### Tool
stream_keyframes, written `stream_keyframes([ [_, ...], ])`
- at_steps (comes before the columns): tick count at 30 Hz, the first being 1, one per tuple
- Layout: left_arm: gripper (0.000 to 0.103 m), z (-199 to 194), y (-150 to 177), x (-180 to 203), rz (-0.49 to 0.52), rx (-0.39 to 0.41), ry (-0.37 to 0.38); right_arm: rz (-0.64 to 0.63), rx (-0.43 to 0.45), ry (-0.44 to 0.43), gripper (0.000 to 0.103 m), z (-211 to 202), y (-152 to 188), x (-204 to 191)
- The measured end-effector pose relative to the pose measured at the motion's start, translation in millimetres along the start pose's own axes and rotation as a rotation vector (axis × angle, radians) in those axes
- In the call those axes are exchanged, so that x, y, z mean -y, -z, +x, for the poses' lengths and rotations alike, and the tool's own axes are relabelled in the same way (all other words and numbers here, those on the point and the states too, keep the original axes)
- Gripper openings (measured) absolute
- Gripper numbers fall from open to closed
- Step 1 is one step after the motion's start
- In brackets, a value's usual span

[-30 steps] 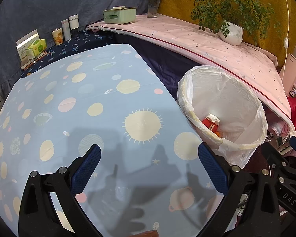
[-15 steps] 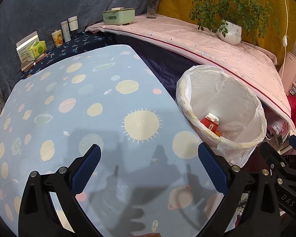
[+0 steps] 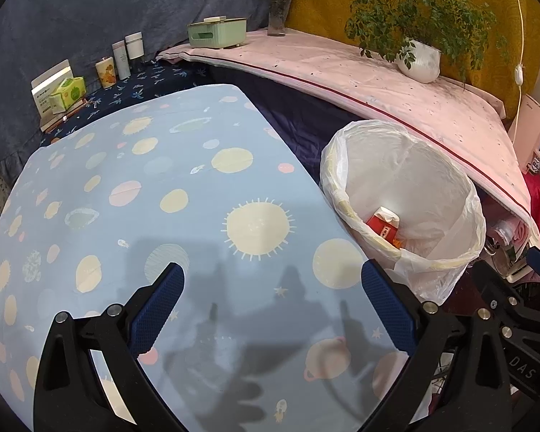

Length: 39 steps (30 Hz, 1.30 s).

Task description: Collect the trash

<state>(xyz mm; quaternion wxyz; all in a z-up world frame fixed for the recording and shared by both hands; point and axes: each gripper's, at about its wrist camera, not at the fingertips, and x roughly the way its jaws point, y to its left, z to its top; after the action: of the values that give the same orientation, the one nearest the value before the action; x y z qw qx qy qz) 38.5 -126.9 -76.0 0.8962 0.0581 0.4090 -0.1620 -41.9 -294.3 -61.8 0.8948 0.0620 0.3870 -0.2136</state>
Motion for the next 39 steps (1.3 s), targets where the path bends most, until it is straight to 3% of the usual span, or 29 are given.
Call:
stream_keyframes([
  [39, 0.094, 1.8, 1.8, 4.5, 0.021, 0.003, 0.024, 0.006, 0.000, 0.001, 0.096, 0.6, 3.3, 2.0],
])
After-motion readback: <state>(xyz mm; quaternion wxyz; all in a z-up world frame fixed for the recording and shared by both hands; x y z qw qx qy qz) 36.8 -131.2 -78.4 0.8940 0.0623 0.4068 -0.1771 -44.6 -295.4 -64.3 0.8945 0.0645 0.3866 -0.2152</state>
